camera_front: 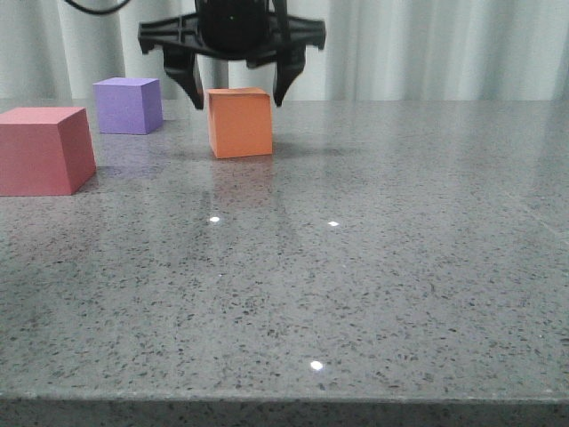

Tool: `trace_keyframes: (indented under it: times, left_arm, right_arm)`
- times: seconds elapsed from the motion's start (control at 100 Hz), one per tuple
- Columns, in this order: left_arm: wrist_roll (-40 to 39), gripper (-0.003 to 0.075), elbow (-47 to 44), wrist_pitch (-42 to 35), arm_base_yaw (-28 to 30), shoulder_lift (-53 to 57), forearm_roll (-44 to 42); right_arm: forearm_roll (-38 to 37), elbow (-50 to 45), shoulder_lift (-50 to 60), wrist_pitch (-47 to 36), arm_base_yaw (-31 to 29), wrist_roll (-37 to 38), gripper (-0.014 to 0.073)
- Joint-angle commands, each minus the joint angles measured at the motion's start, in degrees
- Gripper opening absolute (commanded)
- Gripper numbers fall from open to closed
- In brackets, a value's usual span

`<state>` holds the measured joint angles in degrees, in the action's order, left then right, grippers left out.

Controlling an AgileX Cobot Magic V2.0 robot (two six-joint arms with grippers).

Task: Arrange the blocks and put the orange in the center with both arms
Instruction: 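Move the left gripper over the orange cube and close on it, then lift the orange cube with the left gripper toward the purple cube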

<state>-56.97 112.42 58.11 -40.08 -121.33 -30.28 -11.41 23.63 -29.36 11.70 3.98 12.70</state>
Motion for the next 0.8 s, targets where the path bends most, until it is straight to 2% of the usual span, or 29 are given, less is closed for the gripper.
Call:
trace_keyframes:
  times: [0.0,0.25,0.32,0.44,0.55,0.61,0.79]
  left_arm:
    - [-0.66,0.0567,1.92,-1.23,-0.19,2.71,-1.66]
    - [-0.66,0.0543,1.92,-1.33,-0.19,2.25,-1.79]
    - [-0.66,0.048,1.92,-1.25,-0.19,2.25,-1.79]
    - [-0.66,0.032,1.92,-1.25,-0.19,2.25,-2.2]
    - [-0.66,0.0204,1.92,-0.23,-0.19,2.36,-2.63]
    - [-0.35,0.0168,1.92,0.4,-0.19,3.06,-3.14]
    - [5.06,0.0165,1.92,-0.19,-0.19,6.98,-3.15]
  right_arm:
    - [-0.81,1.48,-0.64,-4.77,-0.34,-0.39,-0.0069]
    - [-0.81,1.48,-0.64,-4.77,-0.34,-0.39,-0.0069]
    - [-0.81,1.48,-0.64,-4.77,-0.34,-0.39,-0.0069]
    - [-0.81,1.48,-0.64,-4.77,-0.34,-0.39,-0.0069]
    - [-0.81,1.48,-0.64,-4.77,-0.34,-0.39,-0.0069]
    - [-0.81,1.48,-0.64,-4.77,-0.34,-0.39,-0.0069]
    - [-0.81,1.48,-0.64,-4.77,-0.34,-0.39,-0.0069]
